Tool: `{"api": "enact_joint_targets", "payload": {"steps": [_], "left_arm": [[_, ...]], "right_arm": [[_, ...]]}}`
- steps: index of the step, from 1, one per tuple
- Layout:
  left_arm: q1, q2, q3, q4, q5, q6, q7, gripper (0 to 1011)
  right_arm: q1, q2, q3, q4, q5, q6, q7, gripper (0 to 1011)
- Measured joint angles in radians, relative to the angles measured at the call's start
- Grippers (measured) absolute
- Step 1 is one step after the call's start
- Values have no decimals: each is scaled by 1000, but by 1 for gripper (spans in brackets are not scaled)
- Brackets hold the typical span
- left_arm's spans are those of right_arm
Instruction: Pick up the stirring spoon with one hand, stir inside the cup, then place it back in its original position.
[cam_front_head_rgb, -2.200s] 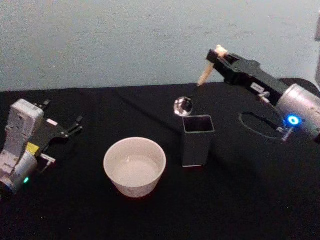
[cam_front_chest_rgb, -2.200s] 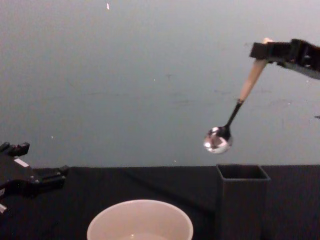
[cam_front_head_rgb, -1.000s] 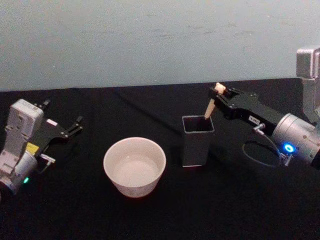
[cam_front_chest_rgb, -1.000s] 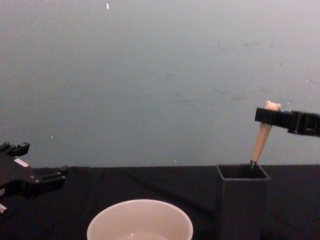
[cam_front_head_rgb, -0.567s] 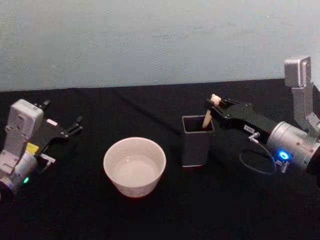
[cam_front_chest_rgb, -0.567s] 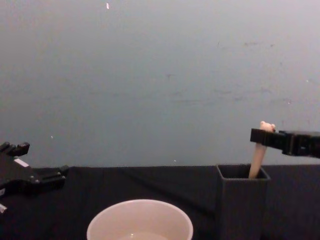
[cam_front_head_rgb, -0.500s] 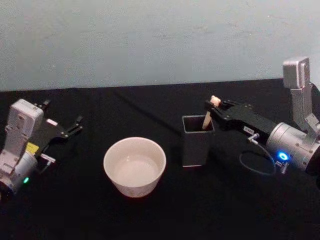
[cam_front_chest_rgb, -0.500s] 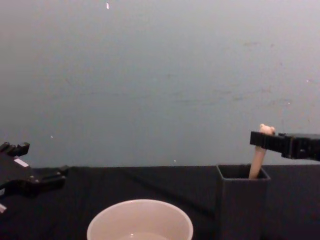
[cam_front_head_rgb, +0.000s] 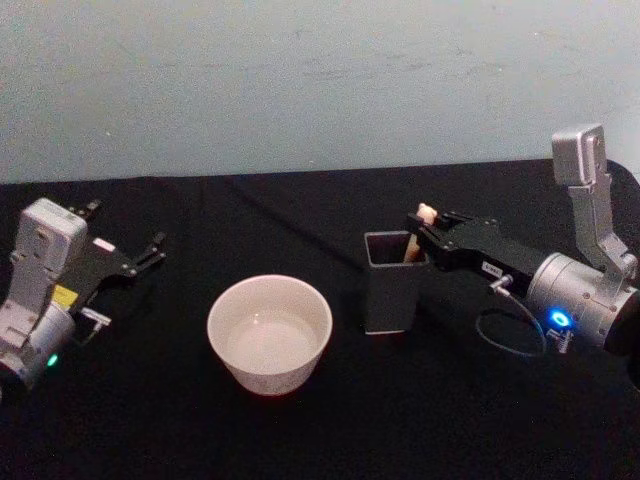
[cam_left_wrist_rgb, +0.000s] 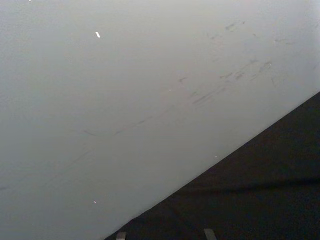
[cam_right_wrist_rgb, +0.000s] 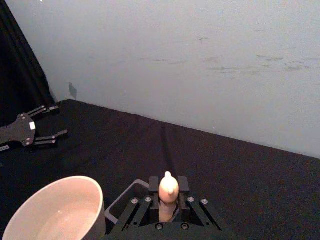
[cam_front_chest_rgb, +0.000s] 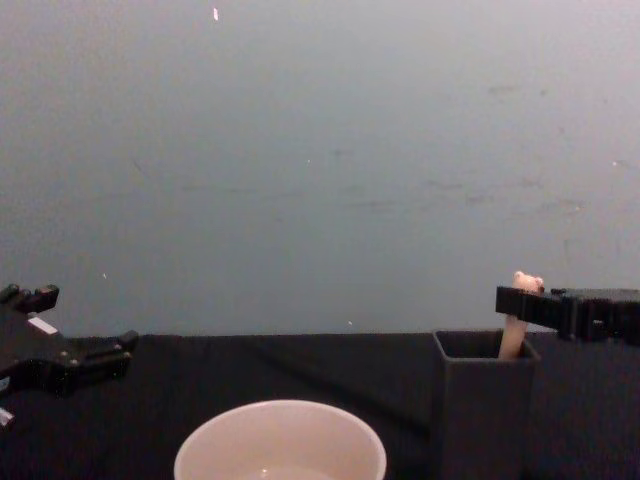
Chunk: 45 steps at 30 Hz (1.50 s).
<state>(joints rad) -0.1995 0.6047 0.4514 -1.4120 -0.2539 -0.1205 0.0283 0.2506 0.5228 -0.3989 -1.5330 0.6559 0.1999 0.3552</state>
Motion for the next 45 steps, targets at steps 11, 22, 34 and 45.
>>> {"api": "enact_joint_targets", "payload": {"steps": [11, 22, 34, 45], "left_arm": [[0, 0, 0, 0, 0, 0, 0, 1001], [0, 0, 0, 0, 0, 0, 0, 1001], [0, 0, 0, 0, 0, 0, 0, 1001], [0, 0, 0, 0, 0, 0, 0, 1001]], "right_arm": [[1, -6, 0, 4, -14, 11, 1, 222], [1, -5, 1, 4, -13, 10, 0, 221], [1, -4, 1, 3, -11, 8, 0, 386], [1, -4, 1, 2, -9, 7, 0, 726]]}}
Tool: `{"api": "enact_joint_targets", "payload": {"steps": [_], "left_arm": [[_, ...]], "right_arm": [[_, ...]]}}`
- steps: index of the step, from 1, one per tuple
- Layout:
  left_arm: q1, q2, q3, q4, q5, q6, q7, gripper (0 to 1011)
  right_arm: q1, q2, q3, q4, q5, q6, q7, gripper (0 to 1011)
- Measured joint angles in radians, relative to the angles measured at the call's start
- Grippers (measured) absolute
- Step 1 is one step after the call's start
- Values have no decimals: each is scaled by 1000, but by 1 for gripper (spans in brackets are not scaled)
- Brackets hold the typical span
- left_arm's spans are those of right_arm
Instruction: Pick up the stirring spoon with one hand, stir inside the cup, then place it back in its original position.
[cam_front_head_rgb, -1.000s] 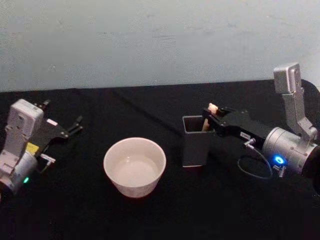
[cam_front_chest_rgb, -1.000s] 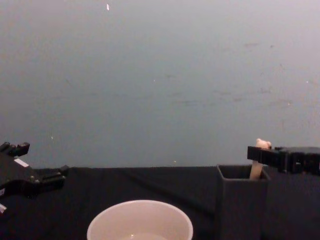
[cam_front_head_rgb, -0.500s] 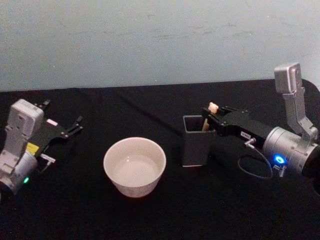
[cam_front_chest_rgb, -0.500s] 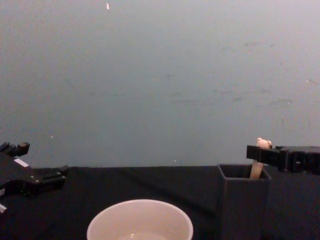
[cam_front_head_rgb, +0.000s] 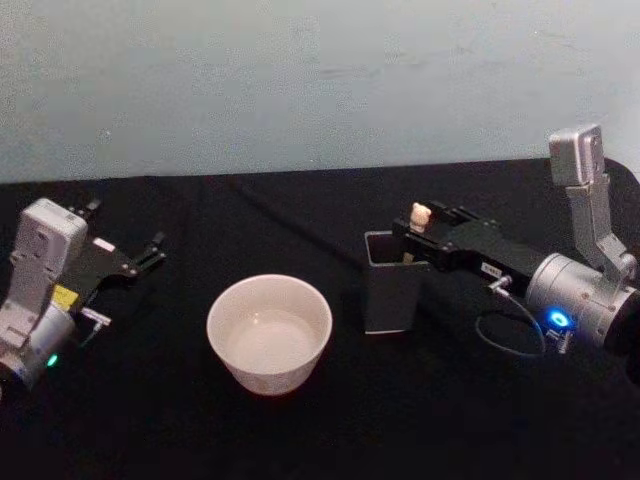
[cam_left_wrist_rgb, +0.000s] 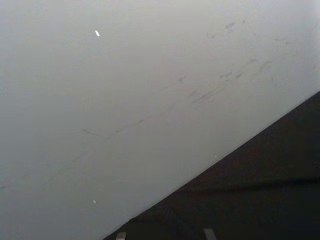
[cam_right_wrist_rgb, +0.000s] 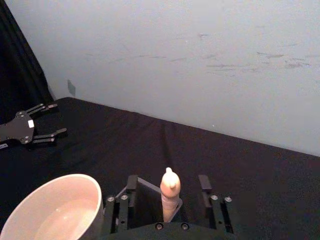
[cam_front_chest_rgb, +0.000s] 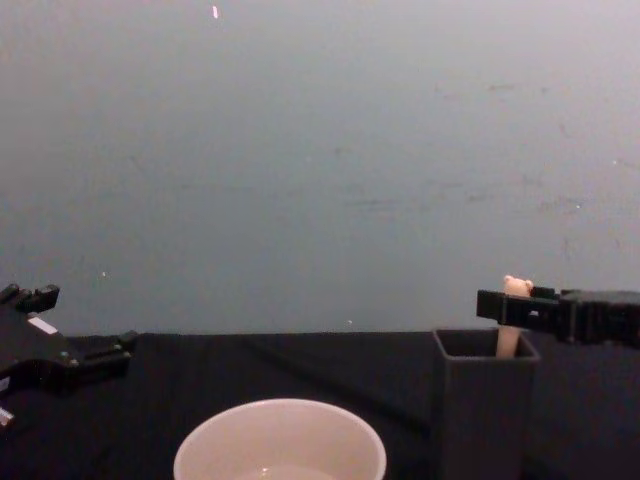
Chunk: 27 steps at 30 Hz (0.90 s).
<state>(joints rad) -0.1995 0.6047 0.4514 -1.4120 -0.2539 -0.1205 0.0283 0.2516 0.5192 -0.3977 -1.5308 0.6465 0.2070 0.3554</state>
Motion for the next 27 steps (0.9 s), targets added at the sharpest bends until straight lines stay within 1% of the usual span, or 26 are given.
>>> {"api": "enact_joint_targets", "payload": {"steps": [1, 3, 6, 7, 10, 14, 16, 17, 19, 20, 23, 24, 26, 27], "left_arm": [[0, 0, 0, 0, 0, 0, 0, 1001], [0, 0, 0, 0, 0, 0, 0, 1001], [0, 0, 0, 0, 0, 0, 0, 1001], [0, 0, 0, 0, 0, 0, 0, 1002], [0, 0, 0, 0, 0, 0, 0, 1001], [0, 0, 0, 0, 0, 0, 0, 1002], [0, 0, 0, 0, 0, 0, 0, 1001], [0, 0, 0, 0, 0, 0, 0, 1001], [0, 0, 0, 0, 0, 0, 0, 1001], [0, 0, 0, 0, 0, 0, 0, 1001], [0, 0, 0, 0, 0, 0, 0, 1001], [0, 0, 0, 0, 0, 0, 0, 1001], [0, 0, 0, 0, 0, 0, 0, 1001], [0, 0, 0, 0, 0, 0, 0, 1001]], "right_arm": [[0, 0, 0, 0, 0, 0, 0, 785], [0, 0, 0, 0, 0, 0, 0, 815], [0, 0, 0, 0, 0, 0, 0, 922], [0, 0, 0, 0, 0, 0, 0, 922], [0, 0, 0, 0, 0, 0, 0, 1003], [-6, -7, 4, -4, -16, -26, -9, 1002], [-10, -21, 15, -9, -30, -55, -24, 1002], [-11, -35, 27, -13, -39, -77, -41, 1002], [-12, -51, 42, -17, -48, -102, -60, 1002], [-10, -68, 55, -18, -57, -127, -82, 1002], [-4, -99, 77, -19, -79, -169, -129, 1002], [1, -119, 91, -17, -105, -199, -167, 1002], [5, -135, 99, -12, -135, -226, -206, 1002], [7, -148, 105, -3, -175, -252, -249, 1002]]}}
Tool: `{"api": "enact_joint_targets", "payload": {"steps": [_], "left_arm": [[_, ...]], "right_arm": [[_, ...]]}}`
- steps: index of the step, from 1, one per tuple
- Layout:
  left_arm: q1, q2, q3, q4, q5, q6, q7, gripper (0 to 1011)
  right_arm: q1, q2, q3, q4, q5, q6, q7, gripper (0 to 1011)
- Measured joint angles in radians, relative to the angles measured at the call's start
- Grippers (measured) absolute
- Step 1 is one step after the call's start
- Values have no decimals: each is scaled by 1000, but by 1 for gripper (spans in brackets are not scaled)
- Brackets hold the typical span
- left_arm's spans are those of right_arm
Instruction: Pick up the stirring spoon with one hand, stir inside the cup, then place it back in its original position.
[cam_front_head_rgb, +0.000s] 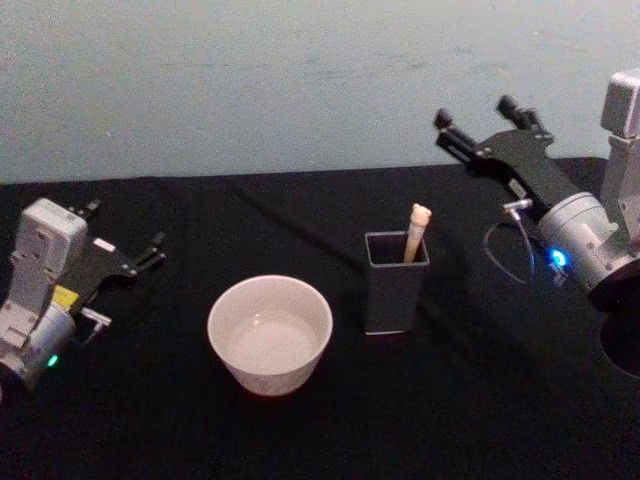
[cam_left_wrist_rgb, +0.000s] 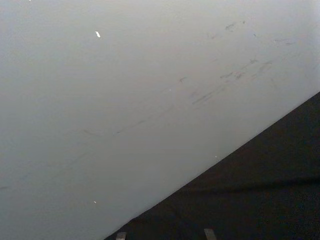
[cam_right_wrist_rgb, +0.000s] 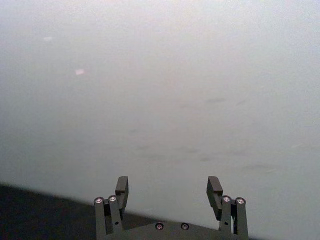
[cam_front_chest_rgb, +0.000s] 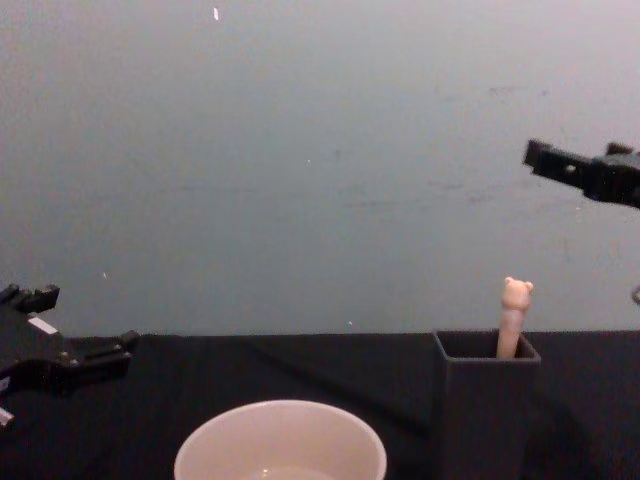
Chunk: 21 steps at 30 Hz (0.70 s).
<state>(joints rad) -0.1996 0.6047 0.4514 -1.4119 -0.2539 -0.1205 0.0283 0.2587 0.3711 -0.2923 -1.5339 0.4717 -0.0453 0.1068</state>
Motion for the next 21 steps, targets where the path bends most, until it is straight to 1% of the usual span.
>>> {"api": "enact_joint_targets", "payload": {"steps": [2, 3, 5, 9, 10, 12, 13, 17, 21], "left_arm": [[0, 0, 0, 0, 0, 0, 0, 1001], [0, 0, 0, 0, 0, 0, 0, 1001], [0, 0, 0, 0, 0, 0, 0, 1001], [0, 0, 0, 0, 0, 0, 0, 1002], [0, 0, 0, 0, 0, 0, 0, 1001], [0, 0, 0, 0, 0, 0, 0, 1002], [0, 0, 0, 0, 0, 0, 0, 1001], [0, 0, 0, 0, 0, 0, 0, 1001], [0, 0, 0, 0, 0, 0, 0, 1001]], "right_arm": [[1, -9, 3, 11, -39, -21, -35, 1002], [1, -12, 5, 16, -54, -25, -52, 1002], [-5, -14, 9, 37, -101, -26, -90, 1002], [-23, -3, 7, 60, -143, -18, -107, 1002], [-35, 3, 2, 69, -164, -15, -111, 1002], [-52, 11, -5, 81, -190, -8, -115, 1002], [-52, 11, -5, 81, -190, -8, -115, 1002], [-85, 15, -16, 99, -228, 14, -122, 1002], [-96, 7, -21, 119, -250, 24, -128, 1002]]}}
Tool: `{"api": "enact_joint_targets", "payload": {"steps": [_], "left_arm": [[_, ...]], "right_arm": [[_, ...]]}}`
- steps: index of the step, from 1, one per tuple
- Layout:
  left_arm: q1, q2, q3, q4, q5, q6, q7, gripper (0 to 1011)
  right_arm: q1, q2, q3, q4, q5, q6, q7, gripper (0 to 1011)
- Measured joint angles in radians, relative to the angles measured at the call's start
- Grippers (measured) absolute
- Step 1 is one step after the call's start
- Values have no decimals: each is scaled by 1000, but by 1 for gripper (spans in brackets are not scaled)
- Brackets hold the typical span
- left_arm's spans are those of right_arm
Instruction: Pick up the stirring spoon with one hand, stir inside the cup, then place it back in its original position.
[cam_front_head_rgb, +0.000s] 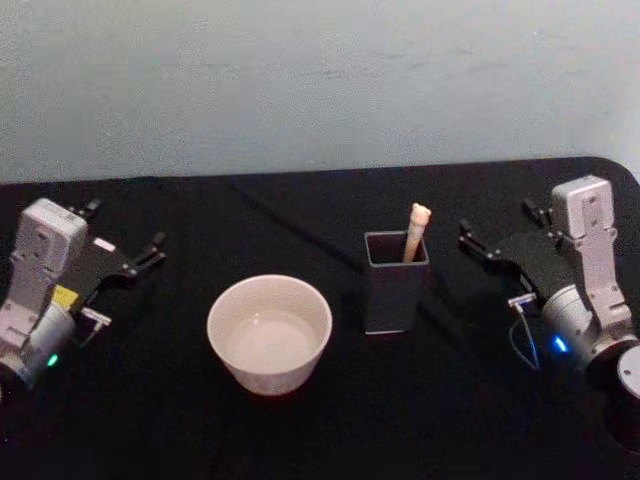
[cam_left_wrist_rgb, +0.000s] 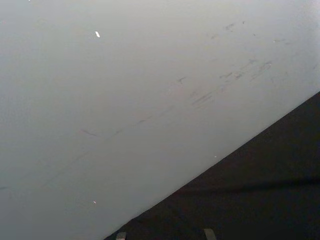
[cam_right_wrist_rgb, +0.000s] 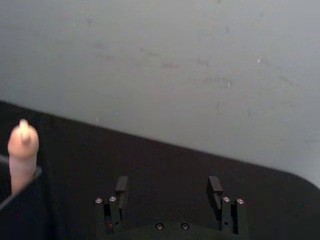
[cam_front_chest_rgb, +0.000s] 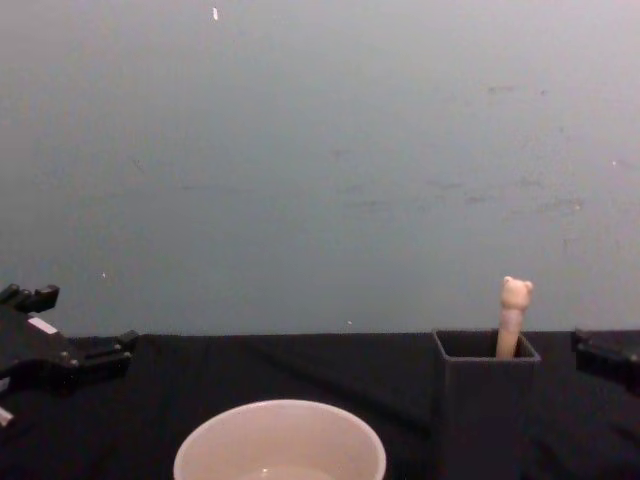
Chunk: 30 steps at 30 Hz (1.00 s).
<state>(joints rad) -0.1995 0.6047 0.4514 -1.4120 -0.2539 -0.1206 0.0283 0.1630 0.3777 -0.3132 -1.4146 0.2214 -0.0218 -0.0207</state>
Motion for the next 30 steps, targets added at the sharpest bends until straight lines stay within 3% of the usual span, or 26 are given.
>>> {"api": "enact_joint_targets", "payload": {"steps": [30], "left_arm": [[0, 0, 0, 0, 0, 0, 0, 1001]], "right_arm": [[0, -5, -1, 9, -8, 4, 2, 1002]]}}
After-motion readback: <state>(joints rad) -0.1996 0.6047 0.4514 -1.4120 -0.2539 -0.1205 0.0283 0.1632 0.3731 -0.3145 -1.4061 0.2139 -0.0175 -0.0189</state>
